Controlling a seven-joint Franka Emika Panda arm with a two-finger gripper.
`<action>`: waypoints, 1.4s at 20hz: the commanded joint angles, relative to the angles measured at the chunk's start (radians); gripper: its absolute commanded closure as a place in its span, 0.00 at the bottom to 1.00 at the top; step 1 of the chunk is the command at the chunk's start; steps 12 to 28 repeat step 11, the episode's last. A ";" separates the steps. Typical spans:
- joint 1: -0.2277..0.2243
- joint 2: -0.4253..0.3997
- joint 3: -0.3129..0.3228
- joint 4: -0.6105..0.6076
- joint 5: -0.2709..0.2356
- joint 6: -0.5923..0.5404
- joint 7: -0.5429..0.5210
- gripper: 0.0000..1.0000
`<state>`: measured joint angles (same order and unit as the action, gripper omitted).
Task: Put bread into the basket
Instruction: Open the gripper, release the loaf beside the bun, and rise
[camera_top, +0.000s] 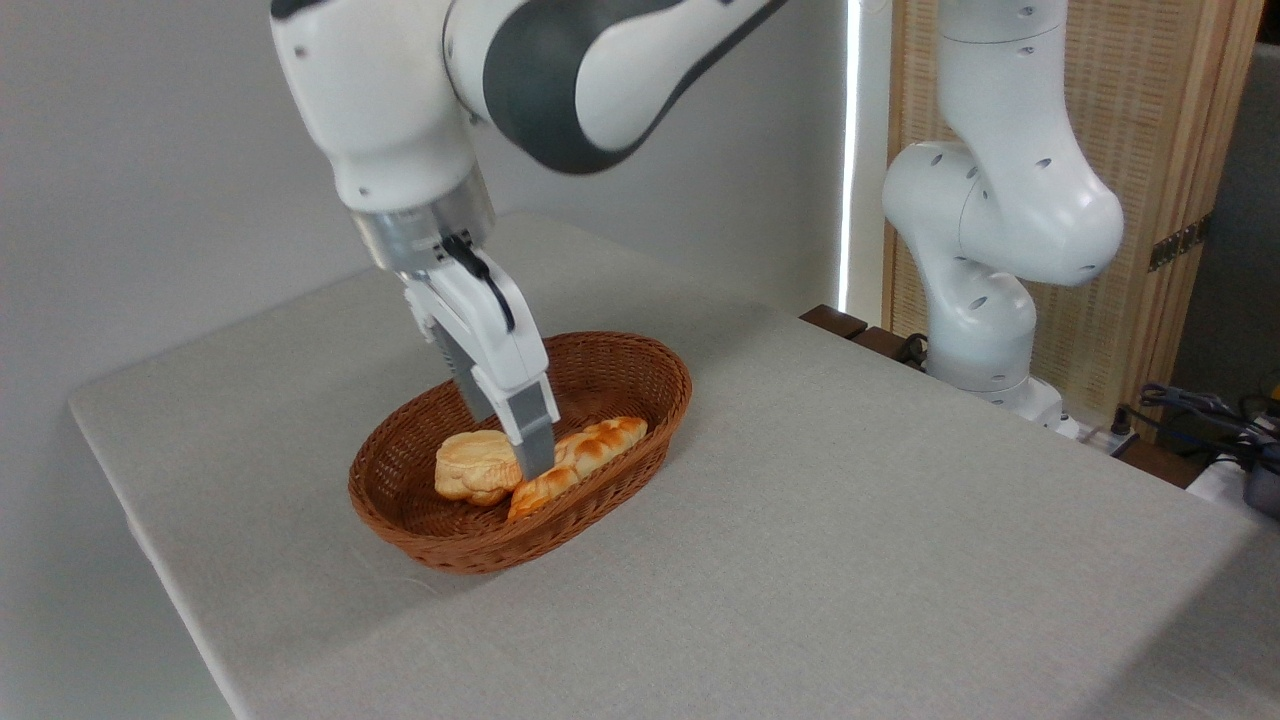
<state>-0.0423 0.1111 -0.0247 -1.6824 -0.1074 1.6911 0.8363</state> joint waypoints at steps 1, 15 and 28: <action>0.004 0.002 0.049 0.043 0.026 0.079 -0.014 0.00; 0.004 -0.008 0.115 0.046 0.046 0.171 -0.019 0.00; 0.004 -0.008 0.115 0.046 0.046 0.171 -0.019 0.00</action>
